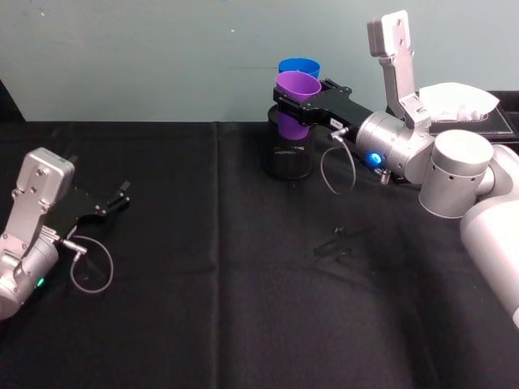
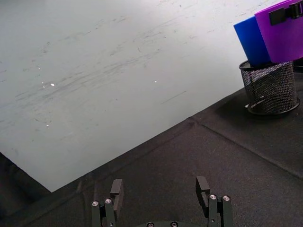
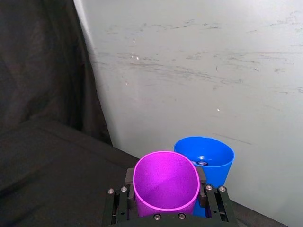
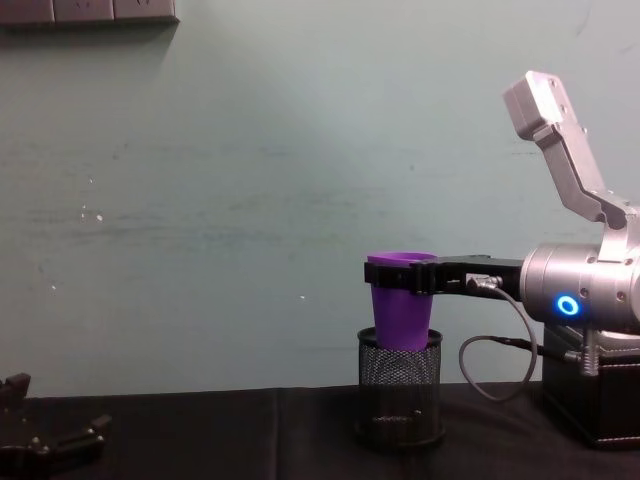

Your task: Pick up one cup with a gripper and tap it against the other cup.

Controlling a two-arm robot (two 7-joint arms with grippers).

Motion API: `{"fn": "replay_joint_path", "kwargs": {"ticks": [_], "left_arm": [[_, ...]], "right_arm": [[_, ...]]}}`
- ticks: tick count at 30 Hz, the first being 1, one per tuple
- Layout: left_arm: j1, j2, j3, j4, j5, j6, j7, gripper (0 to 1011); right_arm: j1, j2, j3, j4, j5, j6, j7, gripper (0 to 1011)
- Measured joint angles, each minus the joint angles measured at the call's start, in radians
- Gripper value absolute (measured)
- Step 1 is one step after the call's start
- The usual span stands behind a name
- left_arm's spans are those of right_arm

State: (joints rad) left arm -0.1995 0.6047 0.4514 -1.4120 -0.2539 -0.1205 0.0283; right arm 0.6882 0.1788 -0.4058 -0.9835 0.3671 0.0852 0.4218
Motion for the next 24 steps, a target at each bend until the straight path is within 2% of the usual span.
{"fn": "replay_joint_path", "kwargs": {"ticks": [24], "left_arm": [[0.000, 0.000, 0.000, 0.000, 0.000, 0.000, 0.000, 1004]], "right_arm": [[0.000, 0.000, 0.000, 0.000, 0.000, 0.000, 0.000, 732]]}}
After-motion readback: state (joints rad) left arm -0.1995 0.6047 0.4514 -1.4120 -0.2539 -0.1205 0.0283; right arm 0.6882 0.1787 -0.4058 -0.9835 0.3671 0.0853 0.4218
